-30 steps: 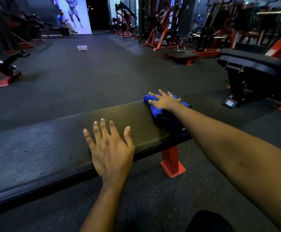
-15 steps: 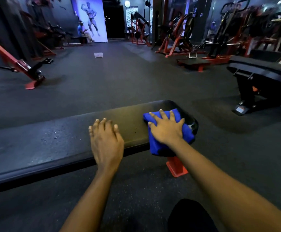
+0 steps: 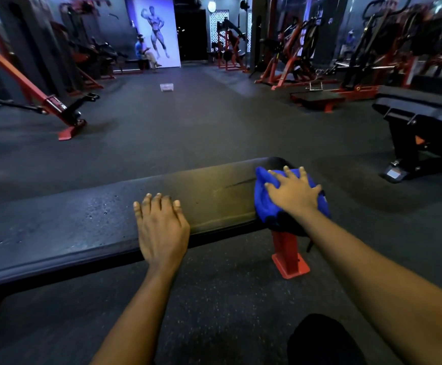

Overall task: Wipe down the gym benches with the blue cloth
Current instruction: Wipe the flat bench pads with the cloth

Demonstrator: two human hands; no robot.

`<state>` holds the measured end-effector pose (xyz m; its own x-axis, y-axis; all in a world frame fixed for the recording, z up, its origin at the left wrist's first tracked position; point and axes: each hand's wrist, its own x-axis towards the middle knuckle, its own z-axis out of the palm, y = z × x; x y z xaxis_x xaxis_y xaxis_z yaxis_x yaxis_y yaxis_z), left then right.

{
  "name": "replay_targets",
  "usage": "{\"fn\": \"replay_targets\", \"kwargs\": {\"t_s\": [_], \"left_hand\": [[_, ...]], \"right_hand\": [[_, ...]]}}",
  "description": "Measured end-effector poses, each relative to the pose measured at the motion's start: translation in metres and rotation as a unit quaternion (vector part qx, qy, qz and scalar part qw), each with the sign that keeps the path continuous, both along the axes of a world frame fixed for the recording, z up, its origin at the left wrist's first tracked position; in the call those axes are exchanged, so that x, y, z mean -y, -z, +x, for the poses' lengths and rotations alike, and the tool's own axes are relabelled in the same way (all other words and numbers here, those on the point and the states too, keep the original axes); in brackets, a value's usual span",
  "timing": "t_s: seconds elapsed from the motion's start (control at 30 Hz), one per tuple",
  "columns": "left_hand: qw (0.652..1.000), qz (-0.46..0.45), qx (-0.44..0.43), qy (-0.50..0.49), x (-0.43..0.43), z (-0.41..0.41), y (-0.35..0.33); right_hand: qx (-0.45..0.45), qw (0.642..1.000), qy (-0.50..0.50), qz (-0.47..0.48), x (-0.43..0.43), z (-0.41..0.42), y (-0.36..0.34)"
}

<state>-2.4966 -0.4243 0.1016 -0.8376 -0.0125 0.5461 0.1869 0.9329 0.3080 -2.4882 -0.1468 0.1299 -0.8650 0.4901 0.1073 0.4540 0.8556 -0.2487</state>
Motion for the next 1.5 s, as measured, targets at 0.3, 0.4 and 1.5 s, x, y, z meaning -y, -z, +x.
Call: {"fn": "replay_targets", "kwargs": {"t_s": [0.3,0.4,1.5], "left_hand": [[1.0,-0.005,-0.011,-0.008,0.0,-0.003,0.003],[1.0,0.001,-0.009,-0.002,0.001,-0.004,0.005],[0.998,-0.043,-0.001,-0.041,-0.005,-0.008,0.006]], "right_hand": [[-0.072,0.987,-0.127,0.066,0.077,0.014,0.015],[-0.03,0.994,-0.101,0.033,0.045,-0.003,0.006],[0.097,0.98,-0.173,0.018,0.056,-0.164,-0.019]]}}
